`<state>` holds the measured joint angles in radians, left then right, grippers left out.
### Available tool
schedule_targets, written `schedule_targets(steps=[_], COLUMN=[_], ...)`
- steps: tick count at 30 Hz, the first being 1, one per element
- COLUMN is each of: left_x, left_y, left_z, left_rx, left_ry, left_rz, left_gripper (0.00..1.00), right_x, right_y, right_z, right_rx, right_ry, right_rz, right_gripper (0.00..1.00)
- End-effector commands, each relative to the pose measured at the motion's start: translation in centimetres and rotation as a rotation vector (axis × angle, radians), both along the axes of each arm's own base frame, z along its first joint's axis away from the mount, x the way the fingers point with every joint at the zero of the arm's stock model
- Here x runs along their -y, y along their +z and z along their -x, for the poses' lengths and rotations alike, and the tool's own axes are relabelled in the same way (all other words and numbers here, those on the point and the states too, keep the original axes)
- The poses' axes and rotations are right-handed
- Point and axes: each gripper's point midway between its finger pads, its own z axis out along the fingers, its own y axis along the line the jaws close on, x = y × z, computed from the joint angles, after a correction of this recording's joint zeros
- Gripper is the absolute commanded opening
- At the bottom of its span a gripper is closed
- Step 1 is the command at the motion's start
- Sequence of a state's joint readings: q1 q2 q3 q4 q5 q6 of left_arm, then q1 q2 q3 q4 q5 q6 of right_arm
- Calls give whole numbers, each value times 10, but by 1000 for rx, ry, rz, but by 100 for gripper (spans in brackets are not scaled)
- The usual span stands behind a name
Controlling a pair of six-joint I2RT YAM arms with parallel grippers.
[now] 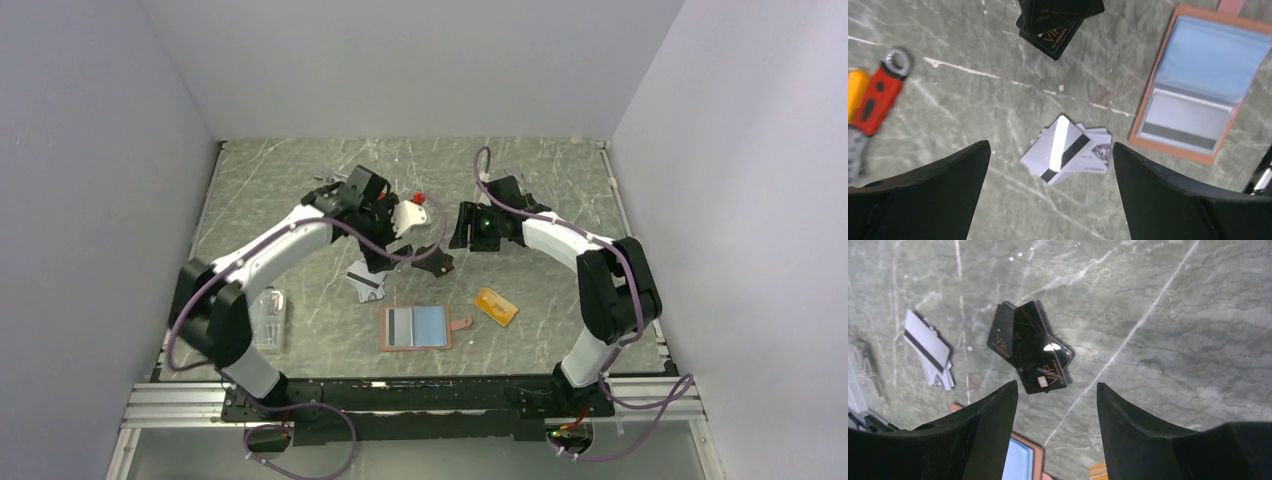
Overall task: Put the credit cards into the card holder
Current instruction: Pick up the credit card from the center of the board.
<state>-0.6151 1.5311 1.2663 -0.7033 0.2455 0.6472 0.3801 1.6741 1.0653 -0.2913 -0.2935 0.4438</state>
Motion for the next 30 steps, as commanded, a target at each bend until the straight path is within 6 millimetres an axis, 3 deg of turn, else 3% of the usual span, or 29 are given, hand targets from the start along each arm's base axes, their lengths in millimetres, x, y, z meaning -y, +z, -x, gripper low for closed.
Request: schedule_targets(steps=[1, 5, 11, 16, 22, 30], left_x=[19, 36, 71, 87, 96, 102], left_y=[-20, -43, -46, -54, -76, -94], left_z=[-4, -33, -65, -75, -74, -84], left_rx=[-293, -298, -310, -288, -140, -82], left_ry=[3, 38, 37, 23, -32, -36], left_rz=[109, 114, 213, 232, 137, 68], left_gripper=[99, 99, 98, 89, 88, 86], right_x=[-5, -10, -16, -17, -14, -13], right_y=[-7, -17, -27, -36, -45, -54], right_z=[-8, -6, 0, 6, 15, 24], right_rx=[1, -32, -69, -103, -134, -166], right_ry=[33, 37, 39, 37, 24, 1], right_rz=[-15, -41, -84, -114, -160, -243], right_gripper=[60, 55, 48, 43, 41, 38])
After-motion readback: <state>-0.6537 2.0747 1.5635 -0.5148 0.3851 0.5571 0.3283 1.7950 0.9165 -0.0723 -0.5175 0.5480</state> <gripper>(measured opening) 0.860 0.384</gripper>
